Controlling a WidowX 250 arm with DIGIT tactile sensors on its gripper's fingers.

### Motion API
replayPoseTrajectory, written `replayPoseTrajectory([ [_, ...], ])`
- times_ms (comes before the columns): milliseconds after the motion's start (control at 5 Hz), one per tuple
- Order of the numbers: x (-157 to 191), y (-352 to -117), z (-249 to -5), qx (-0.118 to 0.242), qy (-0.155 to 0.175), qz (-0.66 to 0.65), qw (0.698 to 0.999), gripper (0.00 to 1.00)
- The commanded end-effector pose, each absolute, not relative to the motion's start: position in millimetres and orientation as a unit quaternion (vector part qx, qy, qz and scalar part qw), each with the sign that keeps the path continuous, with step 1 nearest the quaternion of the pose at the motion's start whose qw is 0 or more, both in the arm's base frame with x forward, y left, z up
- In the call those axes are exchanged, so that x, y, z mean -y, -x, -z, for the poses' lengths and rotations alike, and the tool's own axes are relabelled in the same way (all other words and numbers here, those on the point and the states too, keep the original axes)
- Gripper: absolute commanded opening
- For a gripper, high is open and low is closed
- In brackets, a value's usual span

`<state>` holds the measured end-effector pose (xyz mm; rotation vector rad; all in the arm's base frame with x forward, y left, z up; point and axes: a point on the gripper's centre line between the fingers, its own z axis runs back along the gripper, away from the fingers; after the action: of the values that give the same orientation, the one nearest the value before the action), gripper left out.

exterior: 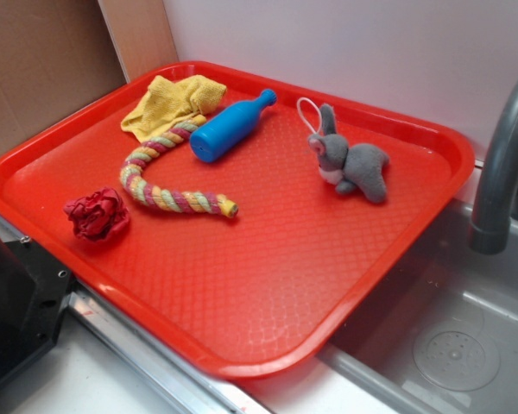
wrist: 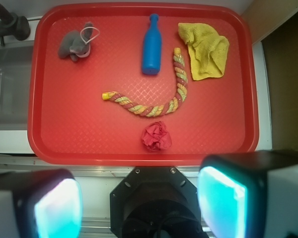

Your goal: Grab the gray animal.

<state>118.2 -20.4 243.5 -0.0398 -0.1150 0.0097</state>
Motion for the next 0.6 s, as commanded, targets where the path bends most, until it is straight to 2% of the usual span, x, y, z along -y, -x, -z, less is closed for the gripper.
replayPoseTrajectory([
  [0, 20, -118, -243, 0.057, 0.02, -0.005, 0.998, 1.0],
  [200, 22, -133, -234, 0.063, 0.022, 0.004, 0.998, 1.0],
  [400, 29, -154, -221, 0.069, 0.005, 0.026, 0.997, 1.0],
])
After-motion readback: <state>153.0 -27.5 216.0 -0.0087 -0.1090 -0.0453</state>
